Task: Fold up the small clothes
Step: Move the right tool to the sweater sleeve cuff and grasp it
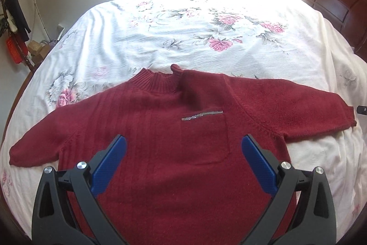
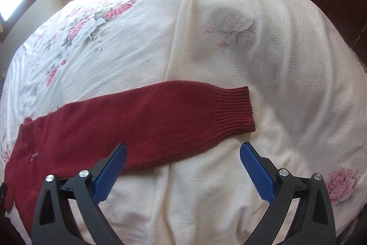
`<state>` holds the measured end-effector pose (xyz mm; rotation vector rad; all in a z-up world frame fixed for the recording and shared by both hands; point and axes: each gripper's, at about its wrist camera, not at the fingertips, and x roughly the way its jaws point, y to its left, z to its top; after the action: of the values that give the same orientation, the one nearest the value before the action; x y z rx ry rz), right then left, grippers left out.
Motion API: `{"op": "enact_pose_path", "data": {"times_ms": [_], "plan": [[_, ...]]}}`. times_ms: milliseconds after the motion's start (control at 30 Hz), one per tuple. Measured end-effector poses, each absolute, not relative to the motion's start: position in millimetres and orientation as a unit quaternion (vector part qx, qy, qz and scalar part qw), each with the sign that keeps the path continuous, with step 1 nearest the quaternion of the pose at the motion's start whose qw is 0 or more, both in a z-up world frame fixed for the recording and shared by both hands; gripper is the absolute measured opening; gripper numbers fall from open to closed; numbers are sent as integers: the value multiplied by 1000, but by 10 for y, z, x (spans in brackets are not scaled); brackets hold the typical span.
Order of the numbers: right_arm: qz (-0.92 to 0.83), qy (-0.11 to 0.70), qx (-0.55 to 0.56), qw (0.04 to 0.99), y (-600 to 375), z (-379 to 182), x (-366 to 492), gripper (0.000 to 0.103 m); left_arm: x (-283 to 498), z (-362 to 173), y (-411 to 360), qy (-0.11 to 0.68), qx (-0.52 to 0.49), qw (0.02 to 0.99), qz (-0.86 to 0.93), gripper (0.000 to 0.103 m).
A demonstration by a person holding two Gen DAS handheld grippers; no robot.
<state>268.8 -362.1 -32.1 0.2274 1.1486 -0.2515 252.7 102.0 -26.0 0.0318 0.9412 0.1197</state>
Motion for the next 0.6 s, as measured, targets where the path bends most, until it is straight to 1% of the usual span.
{"op": "enact_pose_path", "data": {"times_ms": [133, 167, 300, 400, 467, 533, 600], "plan": [[-131, 563, 100, 810, -3973, -636, 2868, 98, 2724, -375, 806, 455, 18, 889, 52, 100], [-130, 569, 99, 806, -4045, -702, 2892, 97, 2772, -403, 763, 455, 20, 889, 52, 100], [-122, 586, 118, 792, -4246, -963, 2970, 95, 2920, -510, 612, 457, 27, 887, 55, 100], [-115, 596, 128, 784, -4335, -1112, 3001, 89, 2977, -582, 527, 458, 36, 886, 55, 100], [-109, 602, 141, 778, -4384, -1196, 3008, 81, 2986, -623, 480, 458, 44, 886, 56, 100], [-105, 602, 153, 777, -4420, -1246, 3006, 79, 2986, -652, 446, 459, 50, 885, 56, 100], [-98, 595, 167, 780, -4454, -1258, 2990, 75, 2981, -673, 448, 460, 52, 885, 57, 100]]}}
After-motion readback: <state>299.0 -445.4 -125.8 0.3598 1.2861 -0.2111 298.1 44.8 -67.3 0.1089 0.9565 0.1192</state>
